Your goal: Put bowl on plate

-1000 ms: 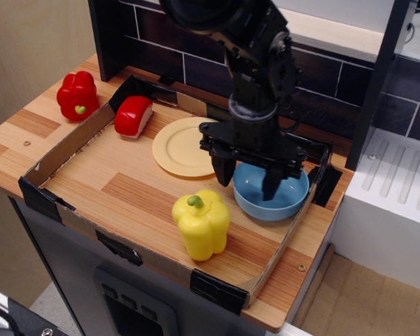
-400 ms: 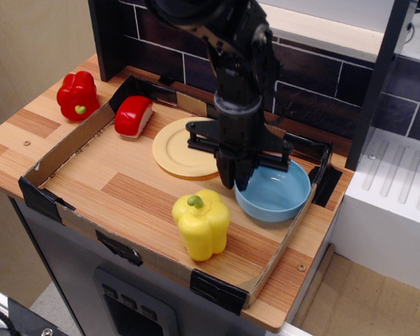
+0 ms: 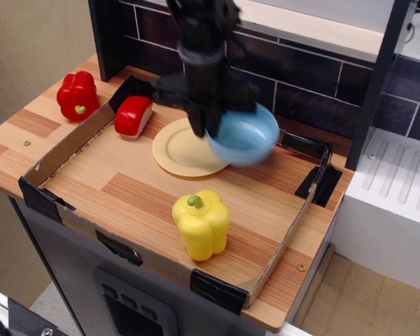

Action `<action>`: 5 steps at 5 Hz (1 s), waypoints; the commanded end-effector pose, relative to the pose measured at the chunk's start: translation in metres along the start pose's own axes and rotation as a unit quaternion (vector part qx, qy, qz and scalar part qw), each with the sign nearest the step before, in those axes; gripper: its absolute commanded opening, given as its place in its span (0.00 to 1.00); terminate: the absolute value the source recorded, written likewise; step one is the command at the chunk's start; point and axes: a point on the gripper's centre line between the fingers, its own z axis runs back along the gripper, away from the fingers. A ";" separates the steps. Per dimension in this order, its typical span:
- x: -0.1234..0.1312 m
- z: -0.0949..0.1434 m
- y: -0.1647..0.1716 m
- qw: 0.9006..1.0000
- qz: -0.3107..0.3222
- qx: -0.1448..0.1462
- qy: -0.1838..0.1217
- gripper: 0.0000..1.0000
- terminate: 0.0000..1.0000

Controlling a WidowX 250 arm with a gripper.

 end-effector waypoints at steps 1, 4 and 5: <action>0.014 0.004 0.038 0.999 0.023 0.018 -0.032 0.00 0.00; 0.009 -0.013 0.055 0.999 0.014 0.035 -0.018 0.00 0.00; 0.009 -0.013 0.053 0.999 0.021 0.041 -0.002 0.00 0.00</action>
